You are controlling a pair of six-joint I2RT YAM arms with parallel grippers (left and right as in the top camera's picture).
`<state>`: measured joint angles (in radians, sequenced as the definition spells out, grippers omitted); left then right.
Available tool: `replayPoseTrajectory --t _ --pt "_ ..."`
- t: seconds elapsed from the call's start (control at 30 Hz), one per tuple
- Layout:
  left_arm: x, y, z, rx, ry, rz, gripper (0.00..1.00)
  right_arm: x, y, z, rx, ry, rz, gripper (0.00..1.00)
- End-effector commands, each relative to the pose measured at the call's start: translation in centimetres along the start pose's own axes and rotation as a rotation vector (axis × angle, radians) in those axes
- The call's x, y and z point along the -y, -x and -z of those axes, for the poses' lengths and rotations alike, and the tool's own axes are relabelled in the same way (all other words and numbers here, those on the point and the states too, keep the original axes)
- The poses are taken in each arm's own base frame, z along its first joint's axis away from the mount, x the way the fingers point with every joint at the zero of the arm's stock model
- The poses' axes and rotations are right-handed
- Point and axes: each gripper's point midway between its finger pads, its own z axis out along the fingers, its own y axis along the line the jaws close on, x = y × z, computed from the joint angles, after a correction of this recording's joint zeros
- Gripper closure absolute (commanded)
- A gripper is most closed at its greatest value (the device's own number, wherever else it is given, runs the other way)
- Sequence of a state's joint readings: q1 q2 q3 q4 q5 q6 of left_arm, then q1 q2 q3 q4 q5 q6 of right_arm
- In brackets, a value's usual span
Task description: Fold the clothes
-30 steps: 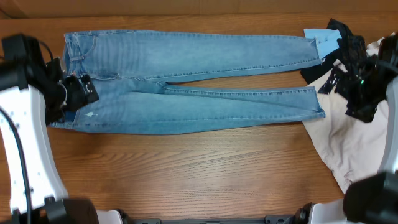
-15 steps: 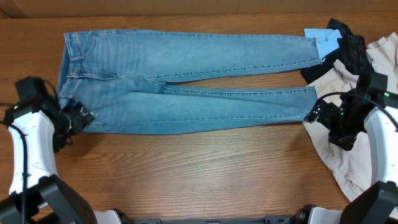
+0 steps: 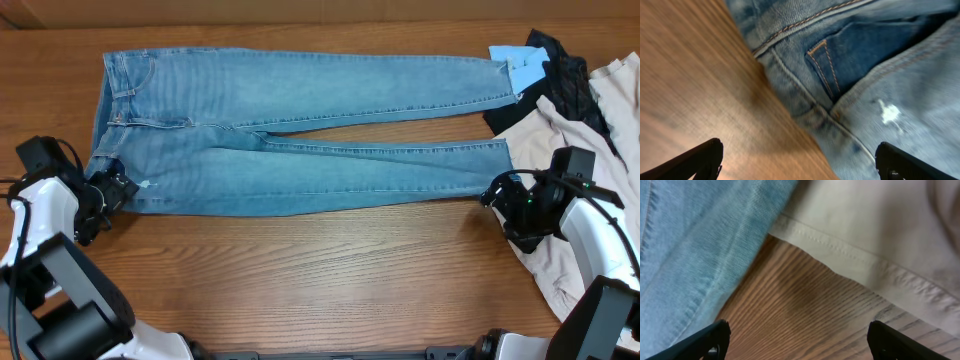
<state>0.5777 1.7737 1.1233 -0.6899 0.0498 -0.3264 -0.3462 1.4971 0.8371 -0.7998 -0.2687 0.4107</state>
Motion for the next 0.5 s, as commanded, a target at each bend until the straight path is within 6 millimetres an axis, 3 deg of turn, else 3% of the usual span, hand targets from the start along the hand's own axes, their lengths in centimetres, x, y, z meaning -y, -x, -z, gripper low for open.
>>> replayPoseTrajectory --t 0.0,0.13,0.23,0.33,0.4,0.47 --pt "0.0 -0.3 -1.4 -0.017 0.003 -0.033 0.0 -0.3 -0.3 -0.1 -0.007 0.024 -0.008 0.08" --pt "0.2 0.4 -2.2 0.001 -0.001 -0.039 0.02 -0.3 -0.3 -0.1 -0.007 0.024 -0.008 0.08" --pt "0.4 0.9 -2.4 0.022 -0.011 -0.041 0.11 -0.3 -0.3 -0.1 -0.006 0.024 -0.007 0.08" --pt "0.6 1.3 -2.4 0.037 -0.015 -0.042 0.41 -0.3 -0.3 -0.1 -0.006 0.024 -0.007 0.08" --pt "0.5 1.3 -2.4 0.036 -0.015 -0.042 0.54 -0.3 -0.3 -0.1 -0.007 0.024 -0.008 0.09" --pt "0.4 0.9 -2.4 0.019 -0.01 -0.04 0.85 -0.3 -0.3 -0.1 -0.006 0.024 -0.008 0.09"
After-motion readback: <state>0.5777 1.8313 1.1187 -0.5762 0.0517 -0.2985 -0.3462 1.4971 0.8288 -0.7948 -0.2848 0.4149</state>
